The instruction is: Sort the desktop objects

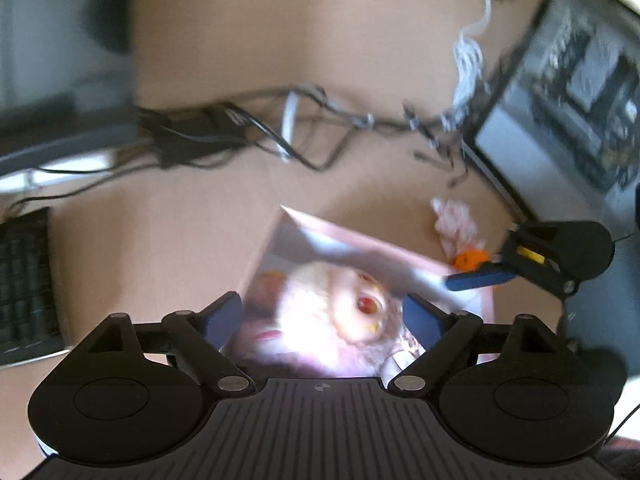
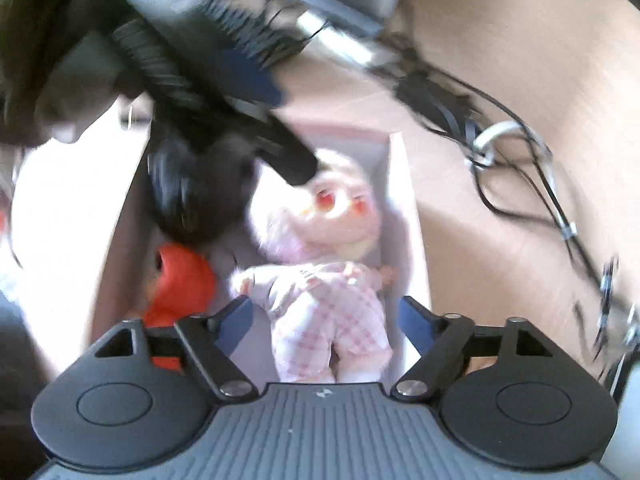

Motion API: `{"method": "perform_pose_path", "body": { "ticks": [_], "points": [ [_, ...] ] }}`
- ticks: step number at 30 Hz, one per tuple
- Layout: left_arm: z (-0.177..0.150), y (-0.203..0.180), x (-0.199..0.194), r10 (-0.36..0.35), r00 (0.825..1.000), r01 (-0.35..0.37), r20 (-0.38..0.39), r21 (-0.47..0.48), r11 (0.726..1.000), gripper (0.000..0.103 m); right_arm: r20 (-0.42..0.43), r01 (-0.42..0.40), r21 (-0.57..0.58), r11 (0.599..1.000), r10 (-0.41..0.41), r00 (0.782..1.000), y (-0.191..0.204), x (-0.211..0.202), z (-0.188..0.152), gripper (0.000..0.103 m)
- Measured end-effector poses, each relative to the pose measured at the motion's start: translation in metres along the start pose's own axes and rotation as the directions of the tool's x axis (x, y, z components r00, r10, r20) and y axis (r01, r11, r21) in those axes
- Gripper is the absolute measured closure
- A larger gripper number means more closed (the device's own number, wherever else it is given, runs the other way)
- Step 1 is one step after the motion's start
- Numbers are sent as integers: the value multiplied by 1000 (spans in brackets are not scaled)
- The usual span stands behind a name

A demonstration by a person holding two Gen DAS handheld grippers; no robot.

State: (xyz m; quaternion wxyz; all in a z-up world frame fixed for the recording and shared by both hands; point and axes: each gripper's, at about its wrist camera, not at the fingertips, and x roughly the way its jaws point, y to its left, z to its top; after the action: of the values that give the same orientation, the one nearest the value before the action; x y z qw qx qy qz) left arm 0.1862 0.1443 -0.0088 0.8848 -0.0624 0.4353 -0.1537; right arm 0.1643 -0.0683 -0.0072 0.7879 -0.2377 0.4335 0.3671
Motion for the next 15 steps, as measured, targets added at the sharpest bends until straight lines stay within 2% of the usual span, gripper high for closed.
{"method": "perform_pose_path", "body": {
  "ticks": [3,5,6,7,8,11,15],
  "points": [
    [-2,16,-25,30,999,-29,28,-39,999,14,73,-96,164,982,85,994,-19,-23,-1,21],
    [-5,17,-32,51,999,-51,8,-5,999,22,112,-151,210,966,129,985,-19,-29,-4,24],
    [-9,12,-33,57,998,-57,-11,36,998,25,123,-166,206,964,143,982,-18,-25,-2,29],
    [-13,5,-34,63,997,-60,-33,84,995,26,120,-176,200,964,154,981,-17,-18,4,45],
    [-18,-5,-34,66,996,-57,-56,146,988,26,111,-182,193,964,163,980,-16,-10,12,50],
    [-35,-29,-27,88,990,-54,-111,282,958,22,105,-186,210,960,167,980,-9,-2,10,50],
    [-49,-39,-3,154,976,-95,-152,342,935,20,120,-191,251,949,165,979,-6,-1,4,48]
  ]
}}
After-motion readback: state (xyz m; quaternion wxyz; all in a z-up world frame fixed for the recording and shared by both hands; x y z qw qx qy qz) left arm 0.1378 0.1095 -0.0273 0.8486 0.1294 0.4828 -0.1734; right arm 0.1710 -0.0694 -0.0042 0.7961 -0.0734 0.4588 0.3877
